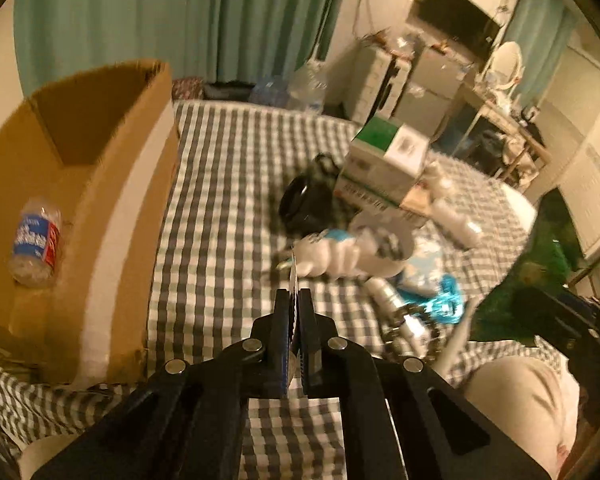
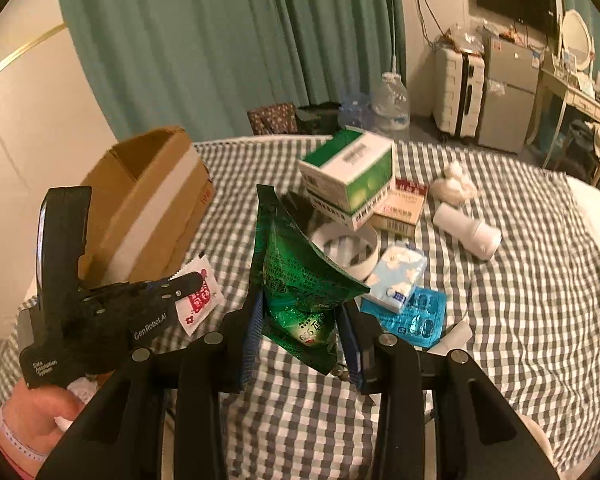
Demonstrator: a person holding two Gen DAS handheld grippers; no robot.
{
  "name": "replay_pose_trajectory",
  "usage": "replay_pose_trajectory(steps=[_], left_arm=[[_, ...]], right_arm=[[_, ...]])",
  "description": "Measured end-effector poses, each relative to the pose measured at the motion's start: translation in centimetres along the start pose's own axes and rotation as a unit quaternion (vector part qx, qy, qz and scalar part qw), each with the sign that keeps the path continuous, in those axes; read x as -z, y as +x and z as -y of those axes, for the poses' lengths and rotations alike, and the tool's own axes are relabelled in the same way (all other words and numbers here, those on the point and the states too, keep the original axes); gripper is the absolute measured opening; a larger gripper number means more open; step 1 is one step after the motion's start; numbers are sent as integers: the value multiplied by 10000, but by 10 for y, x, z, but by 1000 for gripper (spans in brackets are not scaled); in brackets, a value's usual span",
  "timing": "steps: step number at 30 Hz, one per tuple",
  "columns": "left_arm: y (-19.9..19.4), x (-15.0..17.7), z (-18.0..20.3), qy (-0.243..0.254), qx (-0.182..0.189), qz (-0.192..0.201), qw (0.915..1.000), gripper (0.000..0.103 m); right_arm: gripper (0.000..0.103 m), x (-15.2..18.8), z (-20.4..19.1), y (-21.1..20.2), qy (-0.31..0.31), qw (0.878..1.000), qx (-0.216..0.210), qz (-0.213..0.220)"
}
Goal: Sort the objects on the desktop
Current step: 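Carry the sachet and green bag into the box and release both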
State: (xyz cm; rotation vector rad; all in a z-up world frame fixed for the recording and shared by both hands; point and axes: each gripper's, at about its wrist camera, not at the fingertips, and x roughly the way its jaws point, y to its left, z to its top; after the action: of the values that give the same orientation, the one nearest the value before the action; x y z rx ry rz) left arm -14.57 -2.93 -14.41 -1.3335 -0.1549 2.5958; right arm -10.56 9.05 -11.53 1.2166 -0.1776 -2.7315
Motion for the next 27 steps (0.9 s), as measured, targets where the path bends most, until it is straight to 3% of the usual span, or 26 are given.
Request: replay_pose_trajectory(steps=[5, 13, 27], left_arm=[[-36, -12, 0, 111, 6, 296, 9995, 4], [-88, -36, -25, 39, -35, 661, 9978, 4], [-122, -52, -106, -313, -510, 938, 9938, 4]], right_arm=[[36, -9, -18, -25, -154, 9996, 20, 226], [36, -30, -67, -55, -460, 9973, -301, 482], [36, -50, -152, -31, -1009, 9907, -845, 343]])
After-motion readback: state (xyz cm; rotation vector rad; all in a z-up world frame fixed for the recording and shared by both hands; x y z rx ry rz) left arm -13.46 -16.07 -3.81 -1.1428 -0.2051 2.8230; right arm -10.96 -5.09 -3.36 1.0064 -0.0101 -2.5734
